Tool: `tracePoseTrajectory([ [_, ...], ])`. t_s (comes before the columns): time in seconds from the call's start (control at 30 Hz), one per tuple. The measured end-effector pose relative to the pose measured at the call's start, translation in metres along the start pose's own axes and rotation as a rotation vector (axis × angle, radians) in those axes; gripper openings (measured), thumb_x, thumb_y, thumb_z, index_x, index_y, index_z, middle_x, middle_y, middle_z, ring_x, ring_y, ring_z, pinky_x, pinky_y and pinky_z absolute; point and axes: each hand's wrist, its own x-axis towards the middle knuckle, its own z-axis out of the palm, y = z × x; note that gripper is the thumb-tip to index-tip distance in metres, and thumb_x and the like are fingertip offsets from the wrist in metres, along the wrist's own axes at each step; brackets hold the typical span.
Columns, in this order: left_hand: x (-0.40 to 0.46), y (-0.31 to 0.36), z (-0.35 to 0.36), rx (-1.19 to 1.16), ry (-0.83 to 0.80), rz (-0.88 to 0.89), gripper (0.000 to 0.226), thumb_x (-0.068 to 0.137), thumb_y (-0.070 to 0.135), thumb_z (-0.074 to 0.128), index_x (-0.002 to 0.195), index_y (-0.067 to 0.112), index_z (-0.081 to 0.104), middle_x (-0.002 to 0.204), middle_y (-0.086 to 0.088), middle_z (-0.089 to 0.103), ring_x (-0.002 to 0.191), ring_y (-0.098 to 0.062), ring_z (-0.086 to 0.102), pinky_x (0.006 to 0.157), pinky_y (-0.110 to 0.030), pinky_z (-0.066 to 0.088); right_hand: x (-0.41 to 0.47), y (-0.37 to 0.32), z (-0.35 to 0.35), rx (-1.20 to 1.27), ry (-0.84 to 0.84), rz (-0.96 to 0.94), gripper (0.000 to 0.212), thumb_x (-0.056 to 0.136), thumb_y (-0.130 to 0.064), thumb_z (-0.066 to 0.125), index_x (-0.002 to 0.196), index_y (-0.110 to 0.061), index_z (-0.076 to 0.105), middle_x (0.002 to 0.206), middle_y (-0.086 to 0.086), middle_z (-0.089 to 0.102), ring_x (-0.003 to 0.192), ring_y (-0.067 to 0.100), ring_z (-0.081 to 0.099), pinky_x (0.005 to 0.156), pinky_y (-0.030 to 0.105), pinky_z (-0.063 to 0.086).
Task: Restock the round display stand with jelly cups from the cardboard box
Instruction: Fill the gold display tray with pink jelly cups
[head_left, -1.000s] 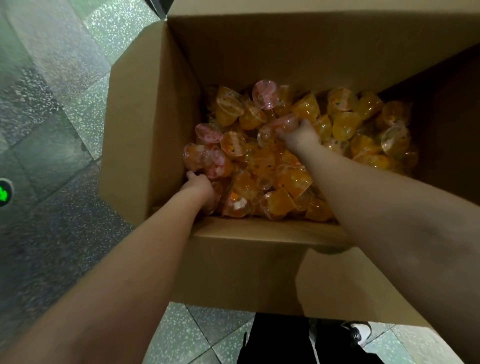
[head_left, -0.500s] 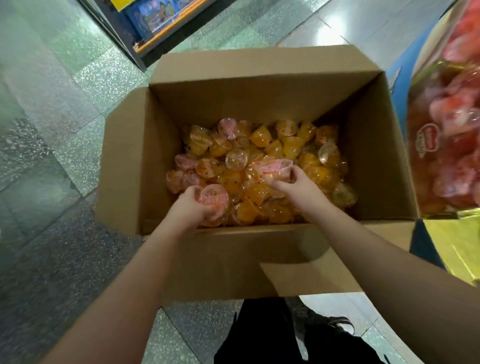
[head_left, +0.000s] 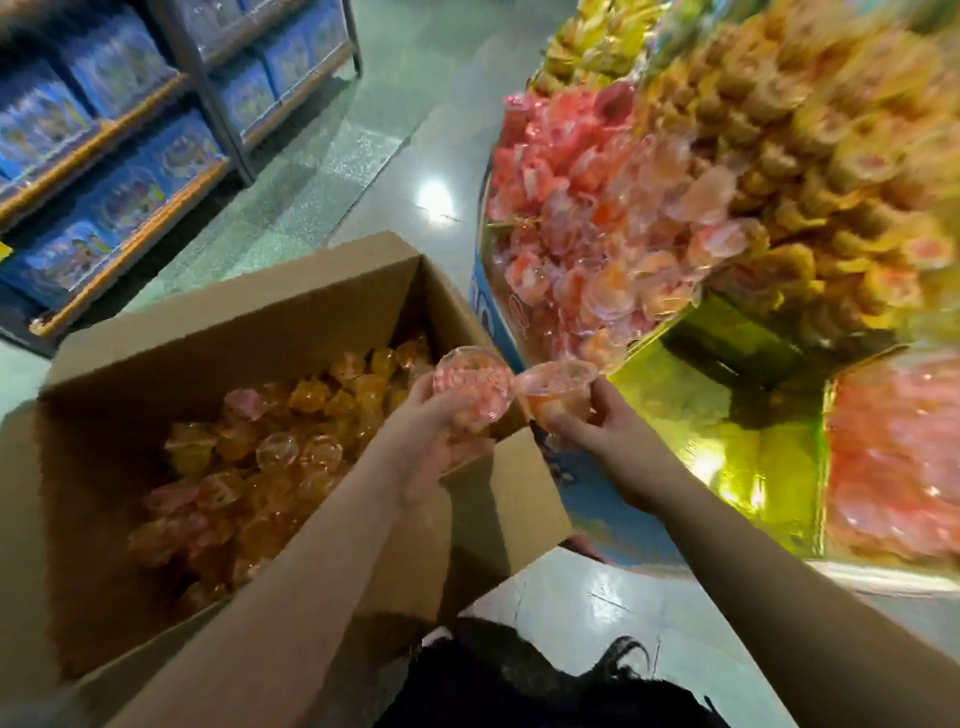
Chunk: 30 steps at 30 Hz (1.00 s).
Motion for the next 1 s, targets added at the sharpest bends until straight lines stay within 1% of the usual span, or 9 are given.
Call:
tracePoseTrajectory([
  [0.1, 0.013, 0.0, 0.075, -0.004, -0.111, 0.027, 0.079, 0.075, 0.033, 0.074, 0.146, 0.022, 0.04, 0.137, -0.008, 0.059, 0.118, -0.028, 0.063, 0.102, -0.044, 0.05, -0.033, 0.005, -0.061, 0.021, 0.096, -0.021, 0.048, 0.076, -0.039, 0.078, 0.117, -0.037, 0.054, 0.111, -0.013, 0.069, 0.087, -0.005, 0.067, 0.077, 0.017, 0.053],
  [0.17, 0.019, -0.003, 0.129, 0.02, -0.169, 0.025, 0.071, 0.076, 0.027, 0.078, 0.14, 0.018, 0.048, 0.13, -0.007, 0.065, 0.116, -0.025, 0.065, 0.095, -0.033, 0.052, -0.053, 0.012, -0.105, 0.015, 0.163, -0.022, 0.049, 0.078, -0.044, 0.078, 0.119, -0.042, 0.051, 0.111, -0.016, 0.066, 0.09, 0.0, 0.066, 0.084, 0.025, 0.055],
  [0.27, 0.023, -0.018, 0.21, 0.023, -0.211, 0.006, 0.02, 0.088, 0.023, 0.066, 0.105, 0.014, 0.073, 0.1, -0.006, 0.075, 0.092, -0.02, 0.069, 0.077, -0.026, 0.053, -0.081, 0.034, -0.179, 0.005, 0.249, -0.051, 0.041, 0.079, -0.044, 0.078, 0.113, -0.044, 0.056, 0.103, -0.016, 0.07, 0.09, 0.004, 0.067, 0.093, 0.038, 0.054],
  [0.33, 0.022, -0.034, 0.265, 0.035, -0.182, -0.007, 0.025, 0.094, 0.028, 0.056, 0.086, 0.016, 0.076, 0.083, -0.006, 0.075, 0.077, -0.019, 0.066, 0.07, -0.029, 0.047, -0.105, 0.048, -0.228, -0.027, 0.292, -0.072, 0.036, 0.08, -0.043, 0.077, 0.11, -0.041, 0.058, 0.098, -0.015, 0.07, 0.086, -0.004, 0.065, 0.086, 0.022, 0.054],
  [0.4, 0.027, -0.057, 0.317, 0.058, -0.135, -0.026, 0.023, 0.094, 0.035, 0.057, 0.097, 0.015, 0.068, 0.081, -0.009, 0.074, 0.079, -0.023, 0.064, 0.072, -0.036, 0.047, -0.129, 0.066, -0.278, -0.078, 0.323, -0.076, 0.03, 0.088, -0.033, 0.074, 0.108, -0.041, 0.054, 0.095, -0.025, 0.062, 0.078, -0.02, 0.058, 0.071, 0.004, 0.044],
  [0.6, 0.035, -0.12, 0.458, 0.1, -0.223, -0.092, 0.069, 0.07, 0.059, 0.056, 0.118, 0.01, 0.061, 0.087, -0.01, 0.073, 0.072, -0.02, 0.066, 0.061, -0.031, 0.053, -0.179, 0.126, -0.406, -0.162, 0.391, -0.03, 0.061, 0.086, -0.041, 0.073, 0.137, -0.032, 0.043, 0.118, -0.016, 0.055, 0.095, -0.005, 0.056, 0.072, 0.006, 0.042],
  [0.67, 0.04, -0.135, 0.494, 0.12, -0.25, -0.088, 0.082, 0.069, 0.064, 0.052, 0.13, 0.009, 0.057, 0.099, -0.01, 0.075, 0.086, -0.016, 0.068, 0.085, -0.036, 0.056, -0.191, 0.142, -0.439, -0.17, 0.445, -0.009, 0.06, 0.082, -0.044, 0.075, 0.13, -0.033, 0.041, 0.114, -0.02, 0.054, 0.094, 0.0, 0.058, 0.071, 0.009, 0.043],
  [0.77, 0.054, -0.149, 0.539, 0.122, -0.258, -0.109, 0.095, 0.076, 0.072, 0.044, 0.143, 0.005, 0.047, 0.125, -0.015, 0.058, 0.113, -0.024, 0.051, 0.115, -0.049, 0.026, -0.202, 0.159, -0.483, -0.205, 0.527, 0.009, 0.052, 0.081, -0.043, 0.076, 0.119, -0.031, 0.042, 0.106, -0.019, 0.054, 0.088, -0.003, 0.056, 0.07, 0.006, 0.04],
  [1.0, 0.106, -0.158, 0.596, 0.043, -0.231, -0.087, 0.057, 0.096, 0.057, 0.048, 0.132, 0.014, 0.056, 0.106, -0.014, 0.068, 0.085, -0.02, 0.064, 0.075, -0.03, 0.054, -0.191, 0.181, -0.559, -0.278, 0.567, 0.06, 0.061, 0.084, -0.039, 0.075, 0.136, -0.024, 0.046, 0.118, -0.006, 0.058, 0.087, 0.009, 0.058, 0.062, 0.012, 0.039],
])
